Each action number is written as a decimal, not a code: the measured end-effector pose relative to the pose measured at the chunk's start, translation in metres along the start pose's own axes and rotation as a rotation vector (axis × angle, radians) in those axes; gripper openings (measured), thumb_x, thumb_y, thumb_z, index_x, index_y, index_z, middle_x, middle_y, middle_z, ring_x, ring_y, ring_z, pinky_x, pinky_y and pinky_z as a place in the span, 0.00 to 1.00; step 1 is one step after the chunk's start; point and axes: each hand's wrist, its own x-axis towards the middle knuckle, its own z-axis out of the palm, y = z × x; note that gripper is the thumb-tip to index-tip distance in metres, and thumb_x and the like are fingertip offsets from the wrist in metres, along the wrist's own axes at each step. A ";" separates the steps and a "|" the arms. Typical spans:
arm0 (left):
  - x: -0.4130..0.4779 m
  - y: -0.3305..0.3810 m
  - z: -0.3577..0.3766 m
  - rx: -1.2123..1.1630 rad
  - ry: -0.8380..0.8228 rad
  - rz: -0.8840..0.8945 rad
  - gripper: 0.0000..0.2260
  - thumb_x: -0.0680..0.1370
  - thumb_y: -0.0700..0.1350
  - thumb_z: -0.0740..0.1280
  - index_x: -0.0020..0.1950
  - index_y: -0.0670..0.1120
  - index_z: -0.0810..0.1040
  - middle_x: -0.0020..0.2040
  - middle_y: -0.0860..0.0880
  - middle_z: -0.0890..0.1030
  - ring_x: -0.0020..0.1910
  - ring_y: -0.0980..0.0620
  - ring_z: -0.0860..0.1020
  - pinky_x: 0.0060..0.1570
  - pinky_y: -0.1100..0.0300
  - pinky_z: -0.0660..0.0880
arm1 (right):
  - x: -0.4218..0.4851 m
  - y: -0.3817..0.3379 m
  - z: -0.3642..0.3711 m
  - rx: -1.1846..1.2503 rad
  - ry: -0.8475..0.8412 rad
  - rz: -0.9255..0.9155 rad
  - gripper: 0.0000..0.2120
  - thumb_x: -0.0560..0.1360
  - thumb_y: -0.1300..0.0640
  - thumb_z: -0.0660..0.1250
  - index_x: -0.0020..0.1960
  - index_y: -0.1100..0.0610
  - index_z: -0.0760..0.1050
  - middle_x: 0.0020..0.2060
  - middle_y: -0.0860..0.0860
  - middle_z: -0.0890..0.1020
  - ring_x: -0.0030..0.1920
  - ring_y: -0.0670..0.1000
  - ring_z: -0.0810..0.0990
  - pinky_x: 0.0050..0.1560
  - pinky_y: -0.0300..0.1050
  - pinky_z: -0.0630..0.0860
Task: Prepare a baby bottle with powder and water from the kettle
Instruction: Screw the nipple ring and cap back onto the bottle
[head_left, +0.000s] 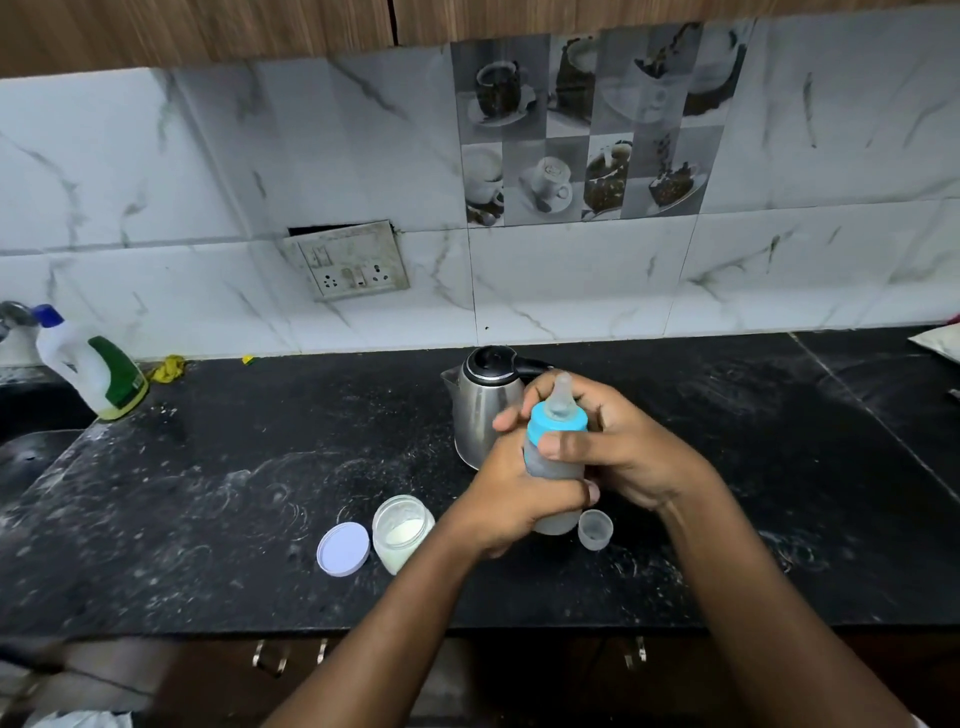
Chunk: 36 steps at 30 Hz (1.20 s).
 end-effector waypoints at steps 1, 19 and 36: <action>-0.001 -0.001 -0.001 -0.010 -0.044 -0.025 0.10 0.70 0.31 0.72 0.44 0.45 0.81 0.39 0.51 0.83 0.41 0.55 0.82 0.45 0.60 0.79 | 0.001 -0.005 -0.005 -0.001 -0.109 0.029 0.20 0.68 0.57 0.74 0.58 0.63 0.76 0.65 0.60 0.82 0.67 0.58 0.79 0.64 0.55 0.76; 0.007 -0.009 0.005 0.072 0.184 0.133 0.19 0.68 0.29 0.71 0.58 0.39 0.77 0.46 0.55 0.84 0.49 0.58 0.84 0.47 0.61 0.81 | 0.010 0.002 0.020 -0.260 0.280 0.066 0.07 0.67 0.58 0.73 0.43 0.49 0.85 0.51 0.45 0.89 0.55 0.48 0.86 0.62 0.56 0.81; 0.001 0.003 -0.010 -0.053 -0.286 -0.158 0.10 0.65 0.32 0.73 0.38 0.47 0.81 0.38 0.51 0.83 0.43 0.55 0.83 0.50 0.61 0.80 | 0.007 -0.007 -0.003 -0.129 -0.264 0.005 0.11 0.67 0.58 0.74 0.48 0.60 0.80 0.62 0.59 0.84 0.75 0.55 0.73 0.75 0.58 0.68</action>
